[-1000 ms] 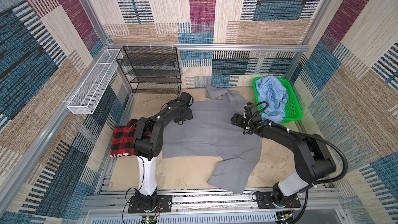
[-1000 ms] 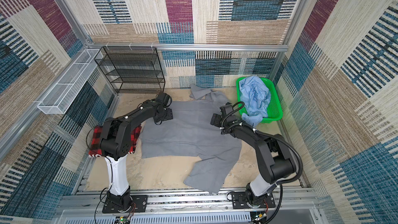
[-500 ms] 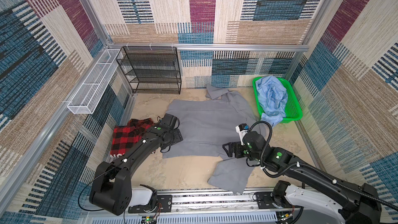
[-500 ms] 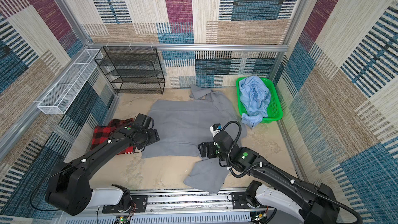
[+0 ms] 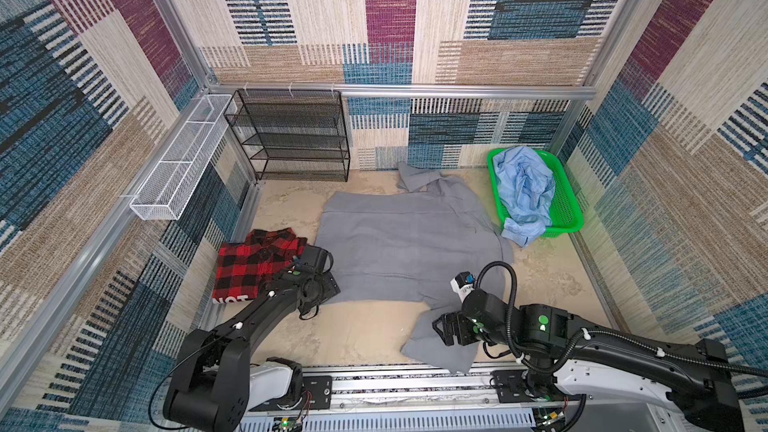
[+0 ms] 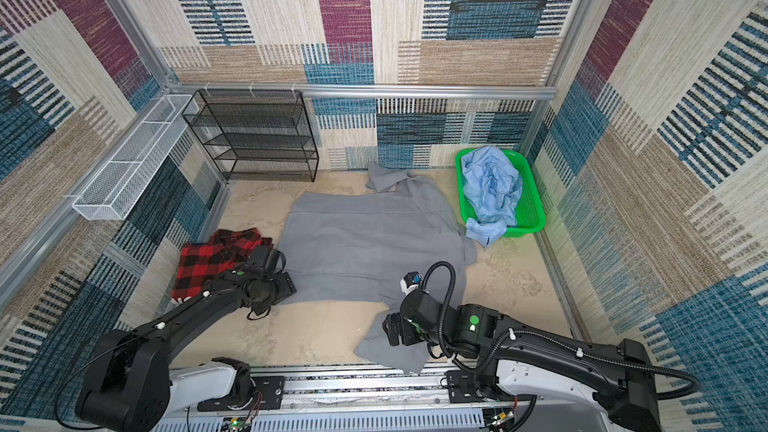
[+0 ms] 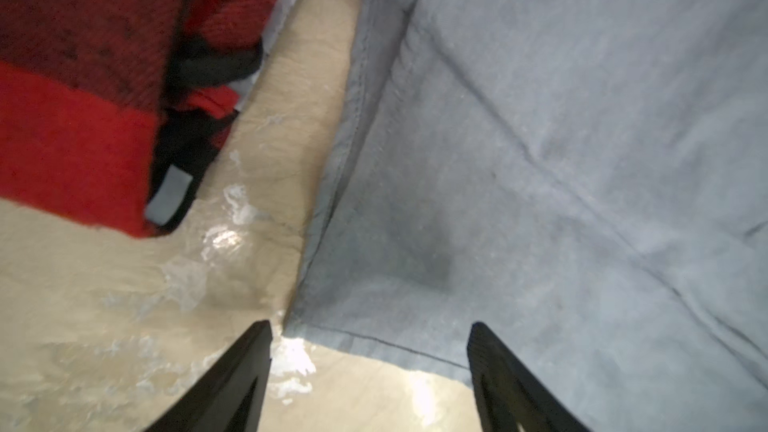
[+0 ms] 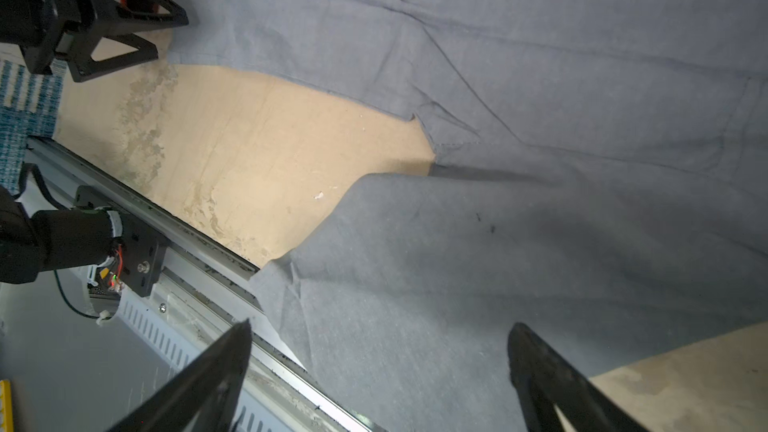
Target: Fold and stack the long sleeve shirts
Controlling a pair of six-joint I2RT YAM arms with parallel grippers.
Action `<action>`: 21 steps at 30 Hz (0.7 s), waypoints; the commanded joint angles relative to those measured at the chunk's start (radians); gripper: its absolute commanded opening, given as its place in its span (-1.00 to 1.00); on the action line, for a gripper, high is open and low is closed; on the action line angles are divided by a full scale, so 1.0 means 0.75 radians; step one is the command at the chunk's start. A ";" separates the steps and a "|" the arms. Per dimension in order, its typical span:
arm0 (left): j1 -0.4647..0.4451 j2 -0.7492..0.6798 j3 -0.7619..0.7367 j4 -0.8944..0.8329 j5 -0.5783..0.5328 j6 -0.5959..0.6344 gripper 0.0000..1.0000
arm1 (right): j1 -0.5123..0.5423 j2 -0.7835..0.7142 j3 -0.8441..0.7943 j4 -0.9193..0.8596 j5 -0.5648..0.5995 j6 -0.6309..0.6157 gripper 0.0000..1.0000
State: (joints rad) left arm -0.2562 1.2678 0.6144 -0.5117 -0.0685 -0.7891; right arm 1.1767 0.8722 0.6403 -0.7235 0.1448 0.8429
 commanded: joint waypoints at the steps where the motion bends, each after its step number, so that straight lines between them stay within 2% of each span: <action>1: 0.019 0.048 -0.013 0.081 0.025 0.013 0.52 | 0.048 0.038 -0.015 -0.044 0.041 0.094 0.94; 5: 0.063 0.107 -0.053 0.151 0.032 0.034 0.44 | 0.141 0.071 0.017 -0.068 0.067 0.151 0.95; 8: 0.072 0.154 -0.051 0.185 0.073 0.046 0.23 | 0.214 0.131 0.074 -0.104 0.067 0.166 0.91; 12: 0.076 0.160 -0.064 0.212 0.099 0.052 0.00 | 0.406 0.263 0.198 -0.282 0.132 0.305 0.90; 15: 0.076 0.154 -0.069 0.220 0.106 0.057 -0.13 | 0.495 0.332 0.206 -0.364 0.094 0.409 0.84; 17: 0.076 0.160 -0.070 0.228 0.114 0.060 -0.24 | 0.587 0.345 0.167 -0.345 0.049 0.496 0.81; 21: 0.076 0.159 -0.066 0.226 0.128 0.066 -0.49 | 0.663 0.307 0.070 -0.202 -0.021 0.628 0.70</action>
State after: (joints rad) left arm -0.1986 1.3769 0.5758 -0.2287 -0.0563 -0.7544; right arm 1.6527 1.1191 0.7185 -0.9211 0.1593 1.1908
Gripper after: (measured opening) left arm 0.269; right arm 0.856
